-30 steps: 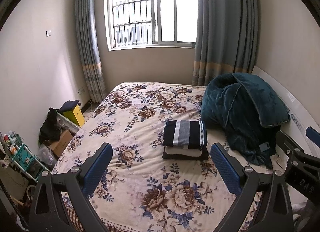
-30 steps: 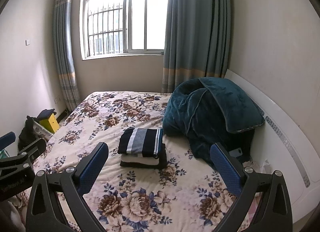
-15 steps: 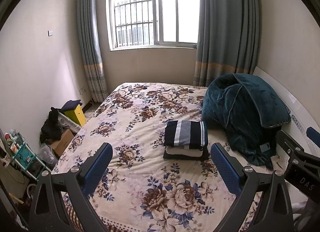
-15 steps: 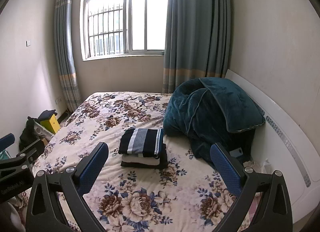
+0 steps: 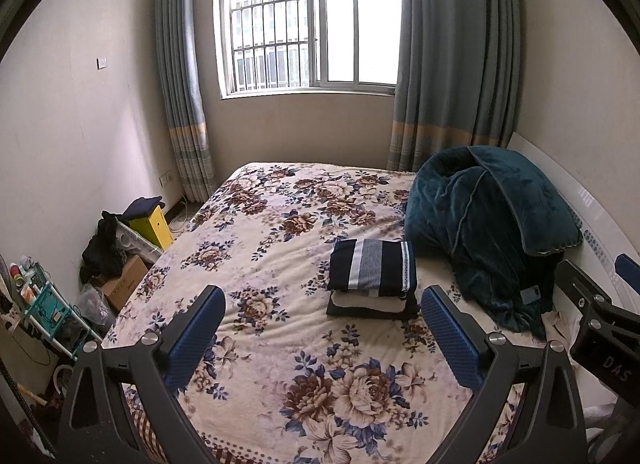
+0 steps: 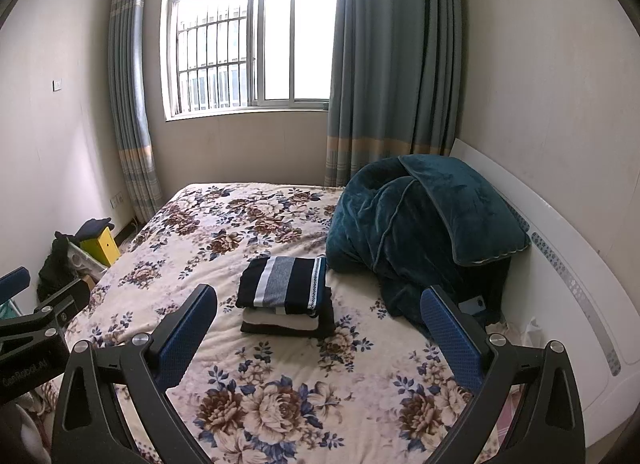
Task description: Fold small clothes
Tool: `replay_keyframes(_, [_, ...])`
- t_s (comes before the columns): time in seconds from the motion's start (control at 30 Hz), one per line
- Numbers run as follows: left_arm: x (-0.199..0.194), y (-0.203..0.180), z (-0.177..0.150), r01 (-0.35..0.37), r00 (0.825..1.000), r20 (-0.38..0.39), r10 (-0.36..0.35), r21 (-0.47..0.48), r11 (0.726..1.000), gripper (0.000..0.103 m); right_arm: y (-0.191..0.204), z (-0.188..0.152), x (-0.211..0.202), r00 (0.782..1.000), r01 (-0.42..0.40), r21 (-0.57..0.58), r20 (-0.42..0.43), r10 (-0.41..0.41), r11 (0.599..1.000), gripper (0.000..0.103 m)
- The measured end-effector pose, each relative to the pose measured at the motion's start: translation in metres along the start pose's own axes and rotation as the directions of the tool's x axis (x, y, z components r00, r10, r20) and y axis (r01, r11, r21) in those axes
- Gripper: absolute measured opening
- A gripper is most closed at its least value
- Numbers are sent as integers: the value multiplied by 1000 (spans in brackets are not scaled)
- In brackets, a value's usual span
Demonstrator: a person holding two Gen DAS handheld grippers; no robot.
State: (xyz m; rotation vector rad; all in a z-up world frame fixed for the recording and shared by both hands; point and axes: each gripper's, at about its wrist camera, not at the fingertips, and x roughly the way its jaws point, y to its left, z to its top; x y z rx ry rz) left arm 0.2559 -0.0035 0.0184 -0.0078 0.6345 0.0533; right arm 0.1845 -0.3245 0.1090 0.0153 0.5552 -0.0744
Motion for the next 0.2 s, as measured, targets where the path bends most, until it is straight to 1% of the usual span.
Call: replay_keyframes(0.2, [0,0,0,4,1000,-3,-4,-1,1000,100,1,-2,-1,1000,2,1,-1,-2,1000,103])
